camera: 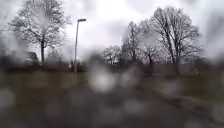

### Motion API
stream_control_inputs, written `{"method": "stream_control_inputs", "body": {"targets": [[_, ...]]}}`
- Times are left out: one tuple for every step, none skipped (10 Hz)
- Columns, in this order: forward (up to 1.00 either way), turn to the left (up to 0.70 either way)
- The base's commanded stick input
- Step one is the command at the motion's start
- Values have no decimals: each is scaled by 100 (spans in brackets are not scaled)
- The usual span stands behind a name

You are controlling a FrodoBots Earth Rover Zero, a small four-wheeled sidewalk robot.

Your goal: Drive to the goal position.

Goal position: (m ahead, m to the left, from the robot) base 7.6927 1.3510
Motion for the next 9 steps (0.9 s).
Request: {"method": "stream_control_inputs", "body": {"targets": [[100,17],[100,0],[100,0],[100,0],[100,0],[100,0],[100,0],[100,0],[100,0]]}}
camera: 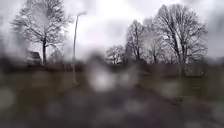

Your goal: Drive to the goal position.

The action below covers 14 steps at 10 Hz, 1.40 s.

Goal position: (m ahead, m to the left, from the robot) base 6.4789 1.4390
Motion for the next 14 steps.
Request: {"method": "stream_control_inputs", "body": {"targets": [[100,0],[100,0],[100,0],[100,0],[100,0],[100,0],[100,0],[100,0],[100,0],[100,0],[100,0],[100,0],[100,0],[100,0]]}}
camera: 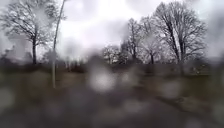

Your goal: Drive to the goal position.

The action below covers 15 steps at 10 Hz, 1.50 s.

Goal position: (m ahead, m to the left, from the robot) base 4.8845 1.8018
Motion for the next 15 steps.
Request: {"method": "stream_control_inputs", "body": {"targets": [[100,0],[100,0],[100,0],[100,0],[100,0],[100,0],[100,5],[100,40],[100,40],[100,40],[100,40],[100,40],[100,24],[100,0],[100,0]]}}
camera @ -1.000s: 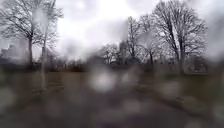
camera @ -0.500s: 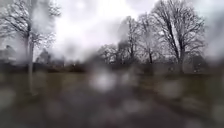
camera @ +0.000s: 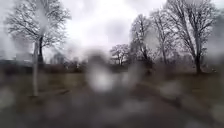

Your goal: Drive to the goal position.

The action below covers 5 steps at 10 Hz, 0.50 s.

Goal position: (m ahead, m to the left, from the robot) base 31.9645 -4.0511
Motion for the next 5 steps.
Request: {"method": "stream_control_inputs", "body": {"targets": [[100,0],[100,0],[100,0],[100,0],[100,0]]}}
